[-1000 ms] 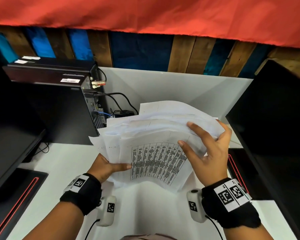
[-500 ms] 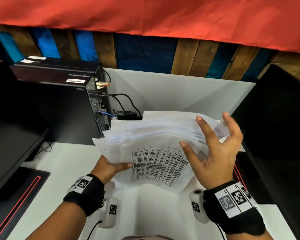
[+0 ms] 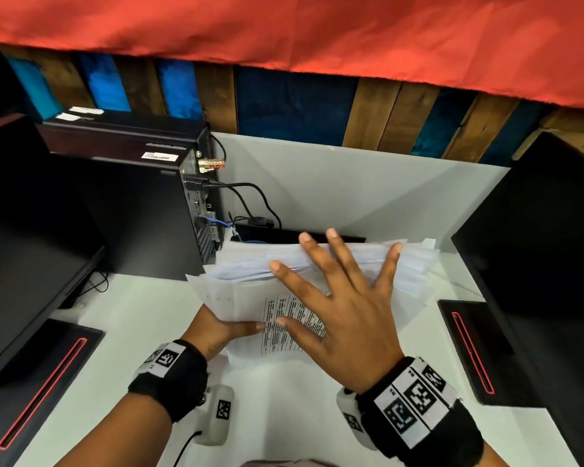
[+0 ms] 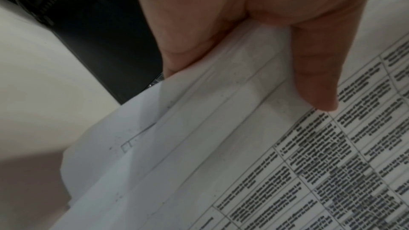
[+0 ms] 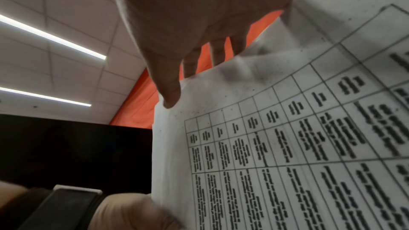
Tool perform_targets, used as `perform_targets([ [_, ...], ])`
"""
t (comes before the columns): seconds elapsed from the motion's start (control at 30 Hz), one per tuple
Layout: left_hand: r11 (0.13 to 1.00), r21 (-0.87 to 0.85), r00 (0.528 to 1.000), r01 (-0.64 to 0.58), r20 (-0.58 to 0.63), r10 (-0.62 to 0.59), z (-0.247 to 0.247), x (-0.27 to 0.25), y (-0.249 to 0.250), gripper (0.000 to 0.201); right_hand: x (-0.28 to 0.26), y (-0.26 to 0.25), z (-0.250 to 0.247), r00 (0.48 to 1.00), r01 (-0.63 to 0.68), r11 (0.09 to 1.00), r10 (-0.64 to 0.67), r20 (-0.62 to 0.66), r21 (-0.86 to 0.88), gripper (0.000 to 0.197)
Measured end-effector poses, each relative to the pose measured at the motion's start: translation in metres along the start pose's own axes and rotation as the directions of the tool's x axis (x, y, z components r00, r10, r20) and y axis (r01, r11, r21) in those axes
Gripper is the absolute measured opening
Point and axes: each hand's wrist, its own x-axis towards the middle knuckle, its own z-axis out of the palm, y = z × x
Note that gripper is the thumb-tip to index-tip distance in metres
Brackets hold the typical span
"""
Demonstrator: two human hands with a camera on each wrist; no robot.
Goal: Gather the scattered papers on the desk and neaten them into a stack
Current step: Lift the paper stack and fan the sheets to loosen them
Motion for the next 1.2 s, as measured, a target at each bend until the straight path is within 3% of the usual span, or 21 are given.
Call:
perform_targets([
  [0.13, 0.999, -0.005, 0.999, -0.036, -0.001, 0.036, 0.000, 0.001, 0.001, 0.065, -0.001, -0.006, 0.001, 0.999, 0.003, 0.999, -0.002, -0.035, 0.041, 0.065],
  [0.5, 0.999, -0.034, 1.000, -0.028, -0.007, 0.028, -0.001, 0.003, -0.001, 0.059, 0.004, -0.017, -0.001, 0.996, -0.080, 0.993, 0.076, 0.041, 0.083, 0.082],
  [0.57, 0.999, -0.046, 1.000, -0.015, -0.020, 0.014, -0.002, 0.004, -0.002, 0.056, 0.005, -0.010, -0.007, 0.994, -0.111, 0.989, 0.112, -0.007, 0.098, 0.092],
  [0.63, 0.999, -0.052, 1.000, 0.011, -0.020, -0.012, -0.005, 0.005, -0.005, 0.056, 0.003, 0.009, -0.014, 0.967, -0.215, 0.957, 0.236, -0.092, 0.194, 0.111],
  [0.7, 0.997, -0.076, 0.999, 0.033, -0.035, -0.036, -0.006, 0.006, -0.008, 0.063, -0.004, 0.034, -0.013, 0.902, -0.312, 0.850, 0.405, -0.149, 0.424, 0.126],
  [0.73, 0.995, -0.091, 0.998, 0.039, -0.044, -0.043, -0.006, 0.006, -0.009, 0.066, -0.010, 0.049, -0.008, 0.859, -0.346, 0.746, 0.496, -0.129, 0.569, 0.131],
  [0.8, 0.994, -0.106, 0.997, 0.040, -0.056, -0.046, -0.006, 0.006, -0.009, 0.070, -0.023, 0.076, 0.013, 0.791, -0.366, 0.419, 0.610, 0.040, 0.831, 0.142],
  [0.87, 0.993, -0.115, 0.998, 0.043, -0.050, -0.048, -0.006, 0.007, -0.009, 0.074, -0.036, 0.096, 0.043, 0.771, -0.432, 0.115, 0.562, 0.300, 0.894, 0.146],
  [0.9, 0.992, -0.118, 0.997, 0.050, -0.045, -0.056, -0.006, 0.007, -0.008, 0.074, -0.040, 0.101, 0.056, 0.770, -0.477, 0.036, 0.499, 0.398, 0.878, 0.138],
  [0.97, 0.991, -0.118, 0.997, 0.070, -0.024, -0.073, -0.006, 0.008, -0.006, 0.075, -0.043, 0.100, 0.073, 0.772, -0.549, -0.007, 0.379, 0.511, 0.836, 0.097],
  [1.03, 0.992, -0.095, 0.996, 0.086, 0.005, -0.086, -0.003, 0.010, -0.003, 0.085, -0.040, 0.093, 0.077, 0.766, -0.564, -0.032, 0.352, 0.538, 0.825, 0.064],
  [1.2, 0.992, -0.099, 0.997, 0.072, 0.004, -0.072, 0.004, 0.013, 0.008, 0.092, -0.029, 0.081, 0.082, 0.756, -0.472, -0.158, 0.434, 0.491, 0.867, 0.062],
])
